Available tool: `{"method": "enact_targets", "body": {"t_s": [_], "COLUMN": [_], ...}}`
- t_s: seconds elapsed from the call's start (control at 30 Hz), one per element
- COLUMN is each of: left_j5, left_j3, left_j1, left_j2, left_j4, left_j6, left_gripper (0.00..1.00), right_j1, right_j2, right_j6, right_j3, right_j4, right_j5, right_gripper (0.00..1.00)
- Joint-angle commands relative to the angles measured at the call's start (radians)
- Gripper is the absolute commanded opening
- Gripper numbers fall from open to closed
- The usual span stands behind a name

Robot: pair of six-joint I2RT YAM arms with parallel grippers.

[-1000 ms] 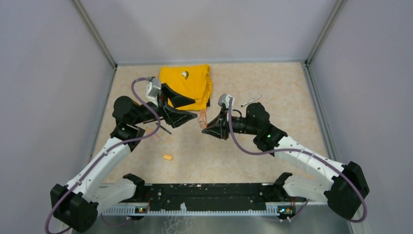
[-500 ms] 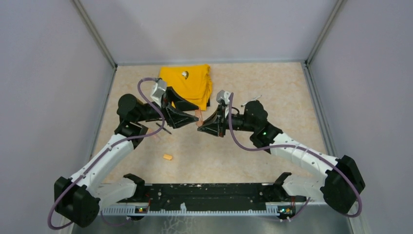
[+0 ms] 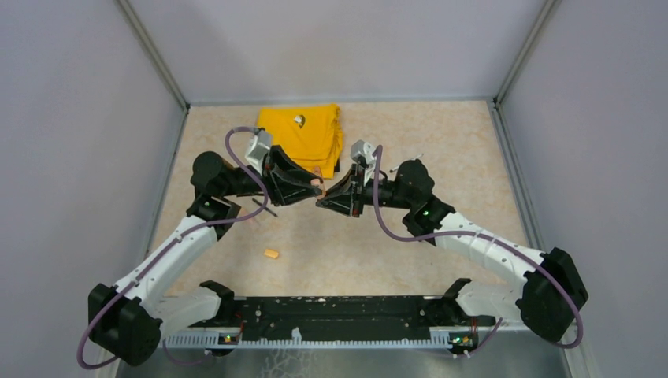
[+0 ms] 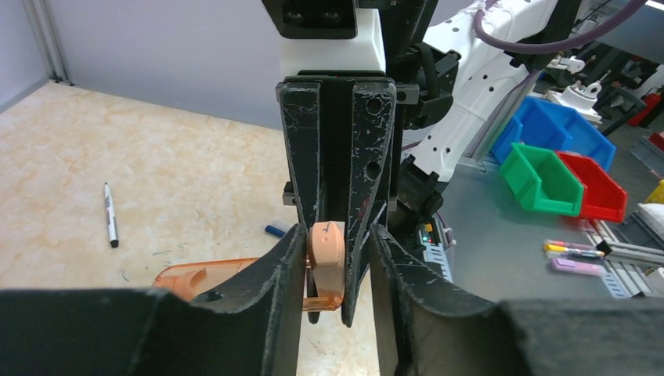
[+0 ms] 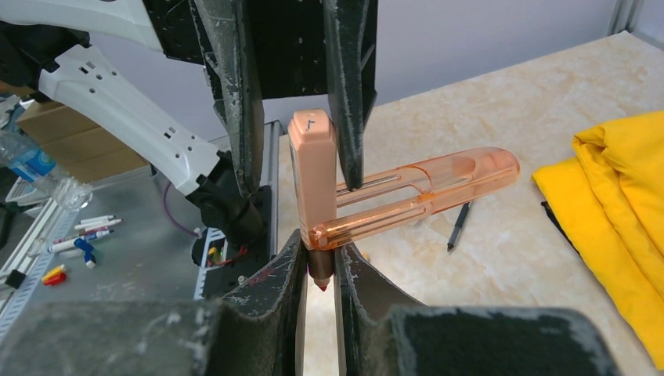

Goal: Insert the pens into the pen caps

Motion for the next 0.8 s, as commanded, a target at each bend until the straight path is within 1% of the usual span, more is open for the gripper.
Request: {"method": "enact_targets", "body": {"t_s": [0.0,0.23,0.37,0.4,0.5,0.57,0.6,0.77], "left_j5": [0.026,0.026,0.026,0.028,0.016,0.010,0.008,0.003], "left_j3": [0.005,0.006,0.006,0.006,0.011,0.015,0.018,0.034], "left_j1": [-0.008,-0.008,-0.008,-0.007,-0.007,-0.007,-0.009,-0.008], "left_j2": [0.009,0.010,0.013,0.013,0.009,0.008,0.007,0.005], "left_j4": [0.024,0.017,0.008,0.005,-0.008,-0.016,-0.021,-0.046], "left_j6": [0.017,0.023,0.031,0.034,0.047,0.052,0.056,0.078], "left_gripper": [0.37,0.13,0.01,0.00,0.00,0.00,0.00,0.00], "right_j1": [0.000,0.000,0.001,0.001,0.001,0.002,0.001,0.001], "right_j2": [0.008,0.004,-0.005,-0.006,-0.015,-0.027,-0.034,-0.102], "right_j6": [0.010,0.010,0.009,0.008,-0.010,-0.039,-0.053,-0.134], "right_j3": [0.065,0.058,0.054,0.052,0.049,0.048,0.044,0.036], "right_j4": [0.061,0.064,0.064,0.062,0.033,-0.021,-0.064,-0.238], "right_j5": [-0.012,0.008,0.033,0.037,0.045,0.053,0.058,0.095], "right_gripper": [0.00,0.00,0.00,0.01,0.17,0.30,0.35,0.51]}}
